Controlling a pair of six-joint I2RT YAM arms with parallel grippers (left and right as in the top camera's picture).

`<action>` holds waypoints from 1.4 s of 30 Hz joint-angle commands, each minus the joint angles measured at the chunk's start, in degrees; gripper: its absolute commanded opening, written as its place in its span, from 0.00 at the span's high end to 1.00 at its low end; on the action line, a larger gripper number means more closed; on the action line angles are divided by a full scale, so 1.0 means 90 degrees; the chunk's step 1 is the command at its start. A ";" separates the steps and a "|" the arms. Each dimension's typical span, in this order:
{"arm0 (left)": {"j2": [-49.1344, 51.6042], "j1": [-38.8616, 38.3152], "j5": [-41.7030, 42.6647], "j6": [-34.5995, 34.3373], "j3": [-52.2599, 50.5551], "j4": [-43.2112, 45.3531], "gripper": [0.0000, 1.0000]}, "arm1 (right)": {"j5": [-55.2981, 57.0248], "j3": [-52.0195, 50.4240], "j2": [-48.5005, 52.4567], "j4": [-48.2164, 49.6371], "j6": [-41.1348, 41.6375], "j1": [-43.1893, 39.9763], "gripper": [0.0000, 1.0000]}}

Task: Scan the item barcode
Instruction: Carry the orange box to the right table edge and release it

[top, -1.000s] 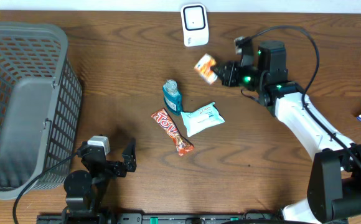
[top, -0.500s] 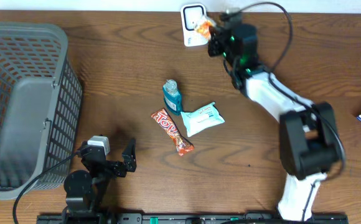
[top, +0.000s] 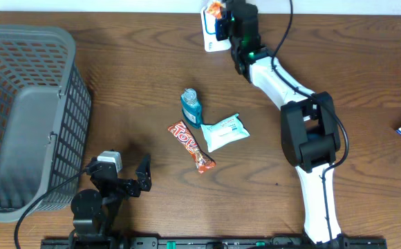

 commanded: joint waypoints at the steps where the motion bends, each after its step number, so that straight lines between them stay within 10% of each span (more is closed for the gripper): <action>1: -0.0005 0.0027 0.0097 -0.0015 -0.0085 -0.0163 0.02 | 0.0342 0.0189 0.0151 0.0017 -0.0396 0.0146 0.99; 8: -0.0005 0.0027 0.0097 -0.0015 -0.0085 -0.0163 0.02 | 0.2101 0.0202 -0.0250 -0.0809 -0.0304 0.0182 0.99; 17: -0.0005 0.0027 0.0097 -0.0015 -0.0085 -0.0163 0.02 | 0.5013 0.0202 -0.1690 -0.4384 0.0772 -0.0622 0.99; 23: -0.0005 0.0027 0.0097 -0.0015 -0.0085 -0.0163 0.02 | 0.4986 0.0097 -0.1642 -0.6300 0.1571 -0.2186 0.99; 33: -0.0005 0.0027 0.0097 -0.0015 -0.0085 -0.0163 0.02 | 0.3478 -0.0474 -0.1163 -0.6370 0.1763 -0.4461 0.98; 35: -0.0005 0.0027 0.0097 -0.0015 -0.0085 -0.0163 0.02 | 0.3043 -0.0471 -0.1188 -0.6285 0.1766 -0.4658 0.88; 37: -0.0005 0.0027 0.0097 -0.0015 -0.0085 -0.0163 0.02 | 0.2727 -0.0447 -0.1200 -0.6254 0.1761 -0.4777 0.29; 39: -0.0005 0.0027 0.0097 -0.0015 -0.0085 -0.0163 0.02 | 0.2701 -0.0386 -0.1214 -0.6295 0.1734 -0.4828 0.01; 42: -0.0005 0.0027 0.0097 -0.0015 -0.0085 -0.0163 0.02 | 0.2676 -0.0272 -0.1336 -0.6334 0.1698 -0.4818 0.01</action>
